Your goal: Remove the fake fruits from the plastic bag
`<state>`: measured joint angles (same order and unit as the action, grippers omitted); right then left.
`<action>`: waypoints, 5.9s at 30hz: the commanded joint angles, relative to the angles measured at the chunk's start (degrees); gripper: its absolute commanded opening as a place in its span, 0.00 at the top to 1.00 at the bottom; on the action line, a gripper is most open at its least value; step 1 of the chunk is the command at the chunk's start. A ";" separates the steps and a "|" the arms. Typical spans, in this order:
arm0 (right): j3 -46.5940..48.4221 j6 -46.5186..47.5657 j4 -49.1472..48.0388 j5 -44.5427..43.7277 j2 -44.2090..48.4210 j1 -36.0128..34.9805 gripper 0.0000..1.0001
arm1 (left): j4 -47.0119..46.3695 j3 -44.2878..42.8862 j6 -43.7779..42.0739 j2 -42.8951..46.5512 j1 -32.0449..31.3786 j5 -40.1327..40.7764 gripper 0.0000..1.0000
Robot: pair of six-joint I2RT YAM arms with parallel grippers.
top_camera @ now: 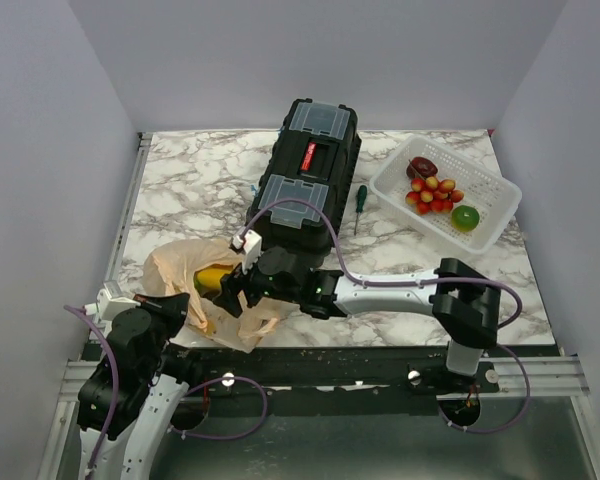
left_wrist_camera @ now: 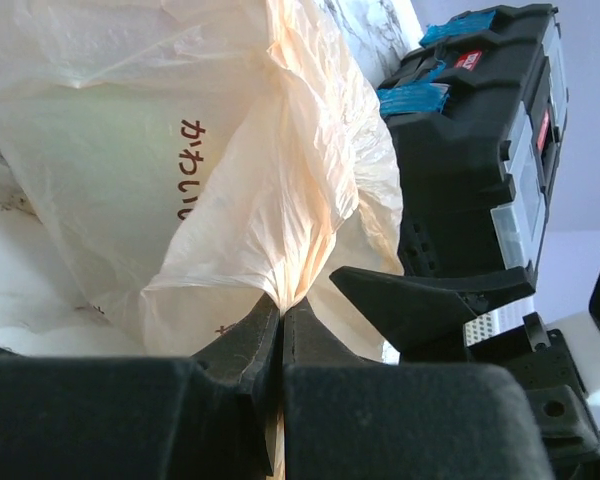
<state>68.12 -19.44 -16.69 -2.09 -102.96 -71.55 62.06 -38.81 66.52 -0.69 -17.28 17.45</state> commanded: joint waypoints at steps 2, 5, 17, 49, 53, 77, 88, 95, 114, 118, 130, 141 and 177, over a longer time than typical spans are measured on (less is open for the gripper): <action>2.29 0.05 0.22 4.20 -5.17 -0.21 0.31 | 1.19 -0.90 -3.54 2.83 -0.22 1.20 1.00; 3.86 0.21 -0.79 2.63 -9.05 -0.88 0.51 | 1.65 -1.43 -4.72 2.71 -0.21 1.89 1.00; 7.51 2.22 1.99 -4.12 -10.09 -2.98 0.48 | 2.38 -0.36 -5.56 2.97 -0.17 2.31 1.00; 23.55 26.29 12.21 -9.79 -24.07 0.11 0.15 | 1.24 0.84 -5.70 3.33 -0.21 1.51 1.00; 26.04 27.37 12.47 -10.43 -27.71 0.42 0.13 | 1.39 0.49 -5.61 3.22 -0.27 2.05 1.00; 16.48 25.07 6.02 -7.25 -14.72 0.65 0.80 | -1.14 -5.01 -8.23 -0.29 -0.56 9.89 1.00; 14.36 19.68 3.77 0.18 -8.97 0.77 0.85 | -2.07 -5.44 -12.56 -1.05 -0.56 13.04 1.00; 8.39 11.88 -0.40 3.44 0.37 0.80 0.85 | -6.60 -1.90 -14.84 -1.84 -0.58 9.64 1.00; 3.80 4.66 2.21 -24.49 19.10 5.54 0.86 | -10.32 0.84 -18.40 -1.81 -1.66 5.65 1.00; -4.61 2.10 4.93 -35.30 28.19 14.91 0.86 | -10.54 1.03 -18.44 -0.38 -2.27 5.57 1.00; -10.08 -4.24 23.95 -29.24 27.26 57.78 0.87 | -11.70 1.80 -18.85 3.76 -3.78 6.06 1.00; 5.30 1.04 40.29 -20.61 3.19 69.44 0.93 | -14.69 0.17 -26.86 2.71 0.36 -3.54 1.00; 6.32 -0.67 45.57 -10.00 22.26 68.18 0.09 | -17.23 2.55 -25.57 -1.63 9.05 -6.07 1.00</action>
<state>73.01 -20.43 27.33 -19.25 -90.41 -2.20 44.84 -36.88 39.94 -1.93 -7.99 10.02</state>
